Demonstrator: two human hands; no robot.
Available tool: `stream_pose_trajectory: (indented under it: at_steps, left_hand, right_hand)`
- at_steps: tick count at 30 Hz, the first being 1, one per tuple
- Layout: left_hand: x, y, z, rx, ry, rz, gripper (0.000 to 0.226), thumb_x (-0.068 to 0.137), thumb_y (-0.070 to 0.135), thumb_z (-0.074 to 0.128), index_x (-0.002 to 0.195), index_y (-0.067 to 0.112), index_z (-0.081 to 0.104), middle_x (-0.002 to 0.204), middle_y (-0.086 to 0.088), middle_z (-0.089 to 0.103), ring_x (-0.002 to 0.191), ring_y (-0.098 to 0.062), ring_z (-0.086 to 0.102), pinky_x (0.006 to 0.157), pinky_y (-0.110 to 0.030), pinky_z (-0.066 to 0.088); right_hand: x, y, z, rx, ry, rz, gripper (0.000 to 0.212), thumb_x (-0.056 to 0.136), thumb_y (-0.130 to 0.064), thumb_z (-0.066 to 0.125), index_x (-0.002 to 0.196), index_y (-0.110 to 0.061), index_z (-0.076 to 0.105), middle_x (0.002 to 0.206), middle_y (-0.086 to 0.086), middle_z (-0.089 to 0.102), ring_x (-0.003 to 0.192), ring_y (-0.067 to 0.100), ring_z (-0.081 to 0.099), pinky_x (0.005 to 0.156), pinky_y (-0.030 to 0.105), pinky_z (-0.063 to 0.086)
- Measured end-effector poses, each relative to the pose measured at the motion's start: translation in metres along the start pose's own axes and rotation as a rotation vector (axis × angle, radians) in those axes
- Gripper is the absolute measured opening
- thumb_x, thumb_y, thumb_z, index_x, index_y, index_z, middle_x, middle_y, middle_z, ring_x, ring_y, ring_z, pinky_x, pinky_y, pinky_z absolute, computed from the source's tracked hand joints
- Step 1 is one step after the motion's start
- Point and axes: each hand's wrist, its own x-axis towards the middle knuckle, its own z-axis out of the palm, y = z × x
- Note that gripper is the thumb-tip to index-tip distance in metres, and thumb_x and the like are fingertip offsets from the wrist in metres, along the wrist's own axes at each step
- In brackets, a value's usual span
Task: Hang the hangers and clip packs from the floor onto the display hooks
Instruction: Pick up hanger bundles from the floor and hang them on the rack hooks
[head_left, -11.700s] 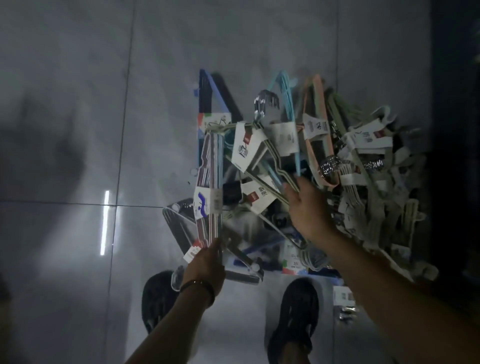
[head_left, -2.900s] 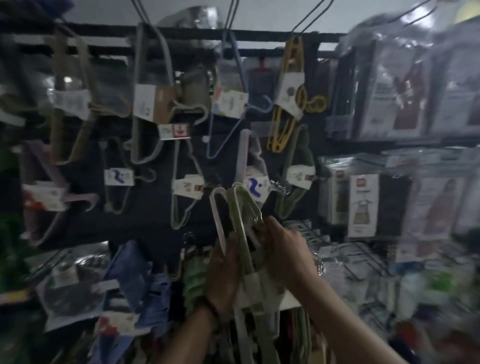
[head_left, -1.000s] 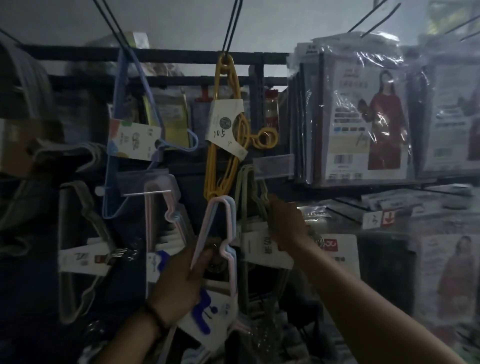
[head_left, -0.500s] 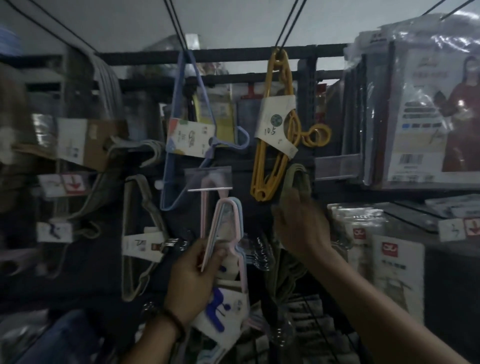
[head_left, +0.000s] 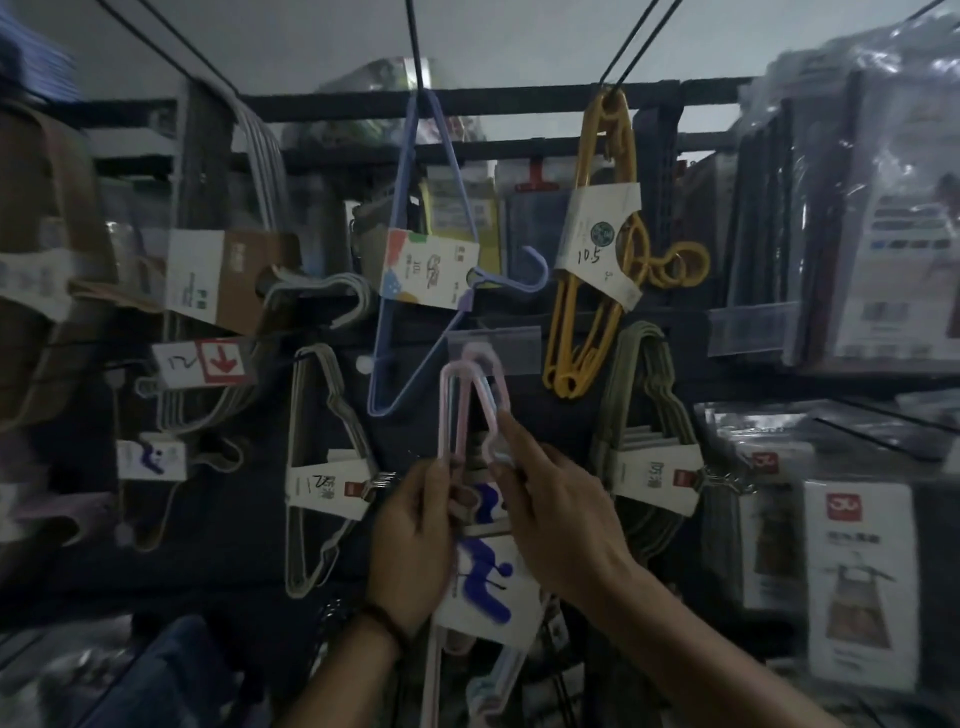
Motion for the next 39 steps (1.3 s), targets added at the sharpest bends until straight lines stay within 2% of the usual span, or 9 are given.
stream_pose_trajectory:
  at_steps: [10, 15, 18, 23, 26, 28, 30, 33, 39]
  left_hand:
    - [0.006, 0.011, 0.006, -0.016, -0.022, 0.157, 0.038, 0.105, 0.040, 0.037, 0.111, 0.021, 0.068, 0.081, -0.004, 0.070, 0.076, -0.015, 0.069, 0.074, -0.027, 0.056]
    - [0.014, 0.012, 0.014, 0.023, -0.039, 0.231, 0.029, 0.109, 0.038, 0.036, 0.115, 0.037, 0.064, 0.084, 0.001, 0.071, 0.081, -0.014, 0.070, 0.074, -0.019, 0.054]
    - [0.018, 0.006, 0.014, 0.070, -0.045, 0.219, 0.031, 0.106, 0.041, 0.037, 0.105, 0.030, 0.067, 0.083, 0.003, 0.070, 0.084, -0.010, 0.069, 0.077, -0.013, 0.050]
    - [0.037, -0.001, 0.016, 0.163, -0.124, 0.090, 0.036, 0.103, 0.057, 0.044, 0.110, 0.034, 0.071, 0.099, 0.007, 0.073, 0.092, -0.006, 0.072, 0.083, -0.032, 0.061]
    - [0.036, -0.001, 0.010, 0.290, 0.037, 0.177, 0.041, 0.095, 0.065, 0.050, 0.124, 0.038, 0.060, 0.117, 0.016, 0.055, 0.105, 0.008, 0.059, 0.085, -0.006, 0.047]
    - [0.029, -0.005, 0.008, 0.366, 0.065, 0.247, 0.041, 0.102, 0.053, 0.051, 0.140, 0.039, 0.051, 0.126, 0.016, 0.049, 0.112, 0.009, 0.053, 0.092, -0.006, 0.043]
    - [0.022, -0.015, 0.009, 0.462, 0.005, 0.270, 0.046, 0.108, 0.036, 0.048, 0.153, 0.041, 0.040, 0.135, 0.013, 0.050, 0.121, 0.000, 0.053, 0.101, -0.020, 0.047]
    - [0.017, -0.031, 0.008, 0.492, -0.071, 0.169, 0.064, 0.107, 0.016, 0.046, 0.160, 0.048, 0.027, 0.141, 0.014, 0.055, 0.123, 0.000, 0.056, 0.106, -0.028, 0.051]
    - [0.005, -0.041, 0.001, 0.464, -0.097, 0.048, 0.044, 0.110, 0.024, 0.047, 0.150, 0.040, 0.051, 0.137, 0.014, 0.066, 0.121, 0.001, 0.060, 0.107, -0.023, 0.050]
  right_hand:
    - [-0.003, -0.001, -0.015, -0.054, 0.206, -0.141, 0.058, 0.109, -0.038, 0.052, 0.163, -0.038, 0.031, 0.091, -0.004, 0.058, 0.059, 0.015, 0.050, 0.046, 0.033, 0.046]
    - [-0.002, 0.006, -0.014, -0.062, 0.277, -0.120, 0.055, 0.111, -0.042, 0.044, 0.164, -0.039, 0.030, 0.091, -0.003, 0.056, 0.057, 0.014, 0.046, 0.044, 0.035, 0.045]
    - [0.002, 0.010, -0.008, -0.072, 0.248, -0.076, 0.055, 0.111, -0.039, 0.043, 0.164, -0.043, 0.026, 0.094, -0.002, 0.061, 0.059, 0.015, 0.049, 0.047, 0.034, 0.045]
    - [0.015, 0.022, 0.008, 0.005, 0.191, 0.071, 0.055, 0.109, -0.038, 0.045, 0.162, -0.042, 0.030, 0.081, -0.006, 0.062, 0.054, 0.002, 0.044, 0.046, 0.026, 0.028]
    - [0.023, 0.023, 0.016, 0.038, 0.146, 0.095, 0.056, 0.110, -0.031, 0.046, 0.163, -0.040, 0.029, 0.074, -0.007, 0.062, 0.051, 0.004, 0.046, 0.044, 0.031, 0.034]
    - [0.026, 0.023, 0.018, 0.017, 0.133, 0.105, 0.057, 0.111, -0.032, 0.045, 0.164, -0.040, 0.027, 0.075, -0.005, 0.063, 0.054, 0.010, 0.050, 0.047, 0.035, 0.039]
    - [0.025, 0.024, 0.021, -0.018, 0.115, 0.110, 0.057, 0.111, -0.035, 0.043, 0.164, -0.040, 0.024, 0.080, -0.003, 0.062, 0.061, 0.014, 0.053, 0.049, 0.035, 0.041]
    - [0.023, 0.025, 0.025, -0.056, 0.102, 0.129, 0.057, 0.111, -0.041, 0.039, 0.164, -0.043, 0.018, 0.090, -0.002, 0.061, 0.071, 0.018, 0.057, 0.056, 0.036, 0.049]
    - [0.014, 0.018, 0.019, -0.027, 0.033, 0.220, 0.063, 0.108, -0.033, 0.046, 0.159, -0.053, 0.016, 0.115, 0.000, 0.058, 0.090, 0.025, 0.062, 0.070, 0.040, 0.055]
